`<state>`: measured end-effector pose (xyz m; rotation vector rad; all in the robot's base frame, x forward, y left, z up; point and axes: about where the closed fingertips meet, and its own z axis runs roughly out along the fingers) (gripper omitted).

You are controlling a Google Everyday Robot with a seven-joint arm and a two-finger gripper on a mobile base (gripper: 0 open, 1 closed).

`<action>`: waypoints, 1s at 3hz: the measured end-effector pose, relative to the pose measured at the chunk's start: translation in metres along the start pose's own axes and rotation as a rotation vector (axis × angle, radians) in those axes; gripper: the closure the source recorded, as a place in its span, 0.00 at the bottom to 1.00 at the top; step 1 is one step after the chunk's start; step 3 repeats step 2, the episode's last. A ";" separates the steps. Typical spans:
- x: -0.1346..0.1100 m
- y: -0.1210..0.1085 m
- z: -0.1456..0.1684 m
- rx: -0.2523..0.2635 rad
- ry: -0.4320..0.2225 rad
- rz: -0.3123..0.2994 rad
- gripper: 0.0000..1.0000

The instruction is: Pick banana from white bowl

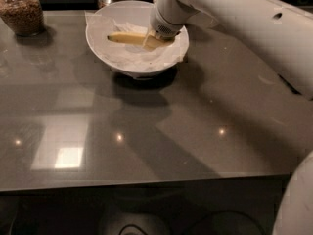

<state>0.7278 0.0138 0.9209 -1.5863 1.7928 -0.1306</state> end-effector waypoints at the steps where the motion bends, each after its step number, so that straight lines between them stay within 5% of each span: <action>1: 0.001 0.015 -0.051 -0.002 -0.061 -0.023 1.00; 2: -0.004 0.032 -0.109 -0.038 -0.130 -0.056 1.00; 3: -0.004 0.032 -0.109 -0.038 -0.130 -0.056 1.00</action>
Offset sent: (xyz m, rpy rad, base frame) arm -0.1515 -0.0496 0.1063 0.1158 0.0053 0.2283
